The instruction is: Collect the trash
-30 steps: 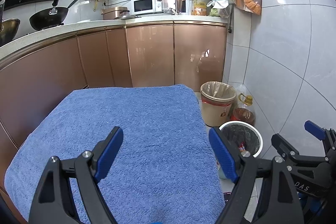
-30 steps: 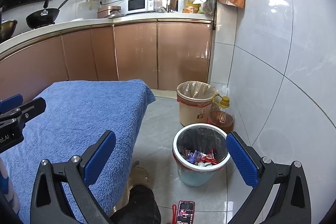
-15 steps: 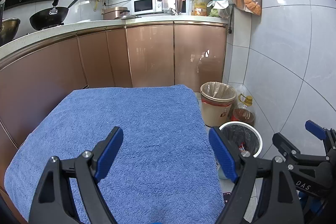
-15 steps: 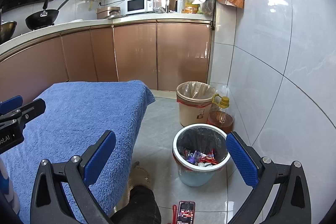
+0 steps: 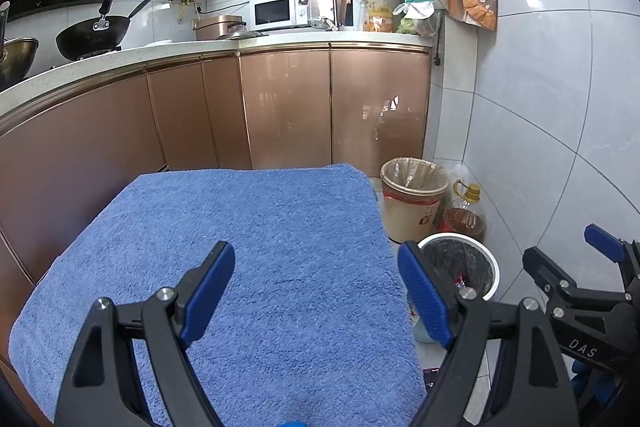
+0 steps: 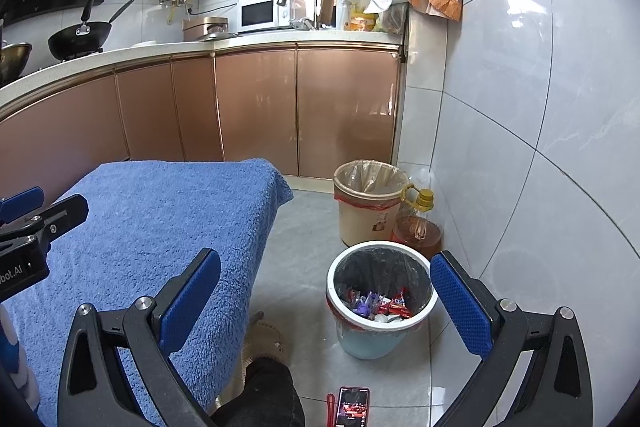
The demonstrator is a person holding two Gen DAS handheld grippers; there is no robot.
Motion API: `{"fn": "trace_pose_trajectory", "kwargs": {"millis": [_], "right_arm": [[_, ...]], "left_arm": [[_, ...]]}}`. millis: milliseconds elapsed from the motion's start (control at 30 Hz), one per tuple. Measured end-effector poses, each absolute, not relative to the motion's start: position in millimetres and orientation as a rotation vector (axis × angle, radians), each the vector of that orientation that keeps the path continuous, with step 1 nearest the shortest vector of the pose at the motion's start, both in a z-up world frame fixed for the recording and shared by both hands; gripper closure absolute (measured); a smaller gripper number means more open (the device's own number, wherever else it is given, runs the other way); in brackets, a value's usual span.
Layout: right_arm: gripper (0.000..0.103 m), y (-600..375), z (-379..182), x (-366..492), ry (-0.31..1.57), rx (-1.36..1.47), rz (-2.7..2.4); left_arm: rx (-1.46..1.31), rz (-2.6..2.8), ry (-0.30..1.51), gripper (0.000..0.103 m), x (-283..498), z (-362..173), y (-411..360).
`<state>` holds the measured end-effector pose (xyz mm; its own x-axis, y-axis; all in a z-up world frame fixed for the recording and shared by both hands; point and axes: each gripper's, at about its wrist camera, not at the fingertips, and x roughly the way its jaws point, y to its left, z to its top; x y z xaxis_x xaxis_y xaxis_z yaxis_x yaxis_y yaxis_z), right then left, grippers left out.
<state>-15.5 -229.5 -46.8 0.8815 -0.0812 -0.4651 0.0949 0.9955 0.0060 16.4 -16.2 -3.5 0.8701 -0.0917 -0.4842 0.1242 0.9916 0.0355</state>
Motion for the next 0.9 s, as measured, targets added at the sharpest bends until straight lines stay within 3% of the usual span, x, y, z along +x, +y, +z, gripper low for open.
{"fn": "trace_pose_trajectory", "kwargs": {"millis": [900], "right_arm": [[0.0,-232.7,-40.9,-17.0,0.474,0.029,-0.097]], "left_arm": [[0.07,-0.108,0.501,0.02,12.7,-6.4,-23.2]]}}
